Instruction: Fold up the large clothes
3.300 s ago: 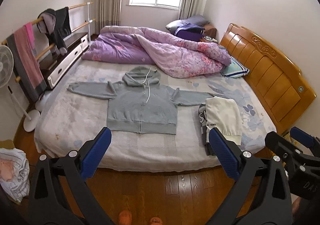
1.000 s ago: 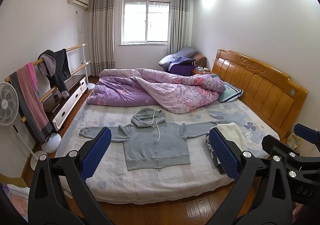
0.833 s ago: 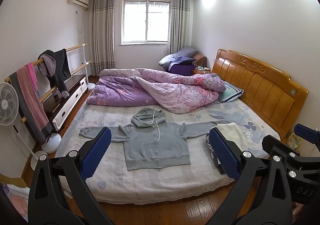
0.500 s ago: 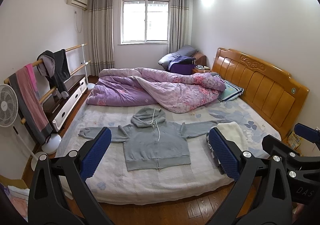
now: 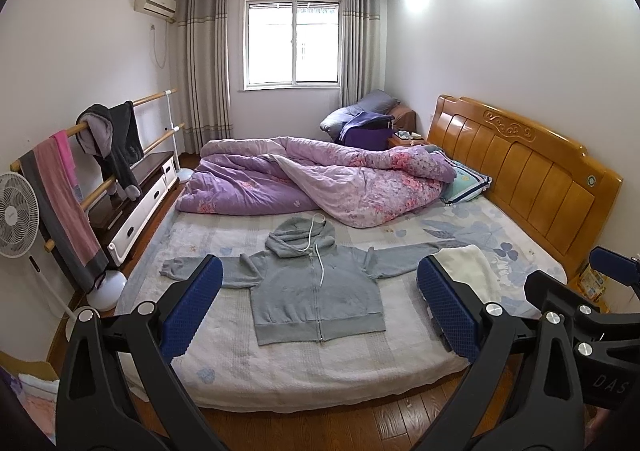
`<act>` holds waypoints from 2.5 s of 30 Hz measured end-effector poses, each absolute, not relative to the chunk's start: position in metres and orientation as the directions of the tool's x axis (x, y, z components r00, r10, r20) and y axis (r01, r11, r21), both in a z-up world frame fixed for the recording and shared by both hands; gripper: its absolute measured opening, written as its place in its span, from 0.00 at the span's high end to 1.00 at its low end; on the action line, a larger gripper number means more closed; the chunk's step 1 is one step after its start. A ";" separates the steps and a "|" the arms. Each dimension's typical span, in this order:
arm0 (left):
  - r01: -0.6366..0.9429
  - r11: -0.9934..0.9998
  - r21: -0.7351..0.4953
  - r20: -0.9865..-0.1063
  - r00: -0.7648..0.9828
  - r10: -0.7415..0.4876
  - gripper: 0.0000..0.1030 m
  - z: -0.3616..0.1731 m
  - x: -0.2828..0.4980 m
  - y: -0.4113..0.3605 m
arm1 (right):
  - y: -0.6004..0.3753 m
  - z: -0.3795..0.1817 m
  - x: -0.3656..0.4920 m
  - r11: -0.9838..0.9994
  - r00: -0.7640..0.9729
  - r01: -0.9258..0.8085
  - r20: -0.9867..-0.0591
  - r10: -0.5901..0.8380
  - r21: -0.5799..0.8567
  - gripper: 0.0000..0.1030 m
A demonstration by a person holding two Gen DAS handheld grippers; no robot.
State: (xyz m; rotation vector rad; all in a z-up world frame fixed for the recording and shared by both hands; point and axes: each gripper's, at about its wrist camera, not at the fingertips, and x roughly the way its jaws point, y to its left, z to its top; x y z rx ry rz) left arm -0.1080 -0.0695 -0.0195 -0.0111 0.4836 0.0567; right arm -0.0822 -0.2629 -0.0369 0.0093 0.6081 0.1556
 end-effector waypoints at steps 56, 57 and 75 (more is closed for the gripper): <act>-0.057 0.998 0.006 -0.467 0.882 0.053 0.05 -0.020 -0.102 -0.065 | -0.270 -0.038 -0.068 0.987 0.801 -0.153 -0.578 0.157 0.055 0.08; -0.058 0.998 0.005 -0.467 0.882 0.053 0.05 -0.020 -0.102 -0.065 | -0.271 -0.040 -0.067 0.987 0.799 -0.153 -0.580 0.157 0.056 0.08; -0.059 0.998 0.008 -0.469 0.881 0.056 0.05 -0.020 -0.101 -0.063 | -0.272 -0.041 -0.065 0.987 0.798 -0.154 -0.581 0.157 0.055 0.08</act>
